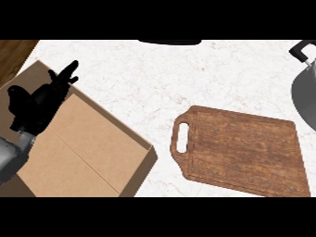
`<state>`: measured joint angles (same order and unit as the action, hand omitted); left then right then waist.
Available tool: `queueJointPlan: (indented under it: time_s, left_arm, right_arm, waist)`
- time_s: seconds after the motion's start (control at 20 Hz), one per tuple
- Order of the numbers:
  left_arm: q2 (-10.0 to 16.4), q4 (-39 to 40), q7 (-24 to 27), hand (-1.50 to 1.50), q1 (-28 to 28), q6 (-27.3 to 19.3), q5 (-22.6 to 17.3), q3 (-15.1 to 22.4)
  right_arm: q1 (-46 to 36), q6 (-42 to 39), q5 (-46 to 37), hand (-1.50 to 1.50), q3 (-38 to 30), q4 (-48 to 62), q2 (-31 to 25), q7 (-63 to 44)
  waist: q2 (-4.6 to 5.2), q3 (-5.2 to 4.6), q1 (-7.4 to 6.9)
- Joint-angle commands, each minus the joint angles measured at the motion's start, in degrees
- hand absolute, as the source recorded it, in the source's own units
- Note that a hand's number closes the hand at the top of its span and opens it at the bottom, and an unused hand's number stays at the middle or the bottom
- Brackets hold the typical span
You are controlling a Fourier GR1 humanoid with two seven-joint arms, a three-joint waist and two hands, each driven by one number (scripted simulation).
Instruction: Pick the croissant from the cutting board and place it in the pot
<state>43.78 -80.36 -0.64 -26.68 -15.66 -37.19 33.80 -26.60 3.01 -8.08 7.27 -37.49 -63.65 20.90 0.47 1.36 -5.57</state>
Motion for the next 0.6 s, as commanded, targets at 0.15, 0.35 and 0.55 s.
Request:
queueJointPlan:
  time_s: [0.15, 0.35, 0.55]
  left_arm:
    - [-7.24, 1.56, -0.17, 0.00, 5.36, 1.70, -1.40, 6.30]
    - [-7.92, 1.47, -1.71, 0.00, 3.54, 0.36, -2.34, 6.17]
    - [-8.38, 2.20, -0.73, 0.00, 4.34, -0.78, -2.13, 6.60]
  right_arm:
    - [-4.32, 0.51, -10.70, 1.50, 9.69, 2.70, 6.09, -11.94]
    - [-7.46, -8.07, -11.52, 1.50, 11.85, 6.97, 8.77, -20.82]
    - [-12.33, -13.69, -14.05, -1.50, 14.48, 8.72, 11.13, -24.32]
  waist:
    - [1.93, -1.50, -0.81]
    - [1.88, -1.46, -0.31]
    - [1.53, -1.41, 0.08]
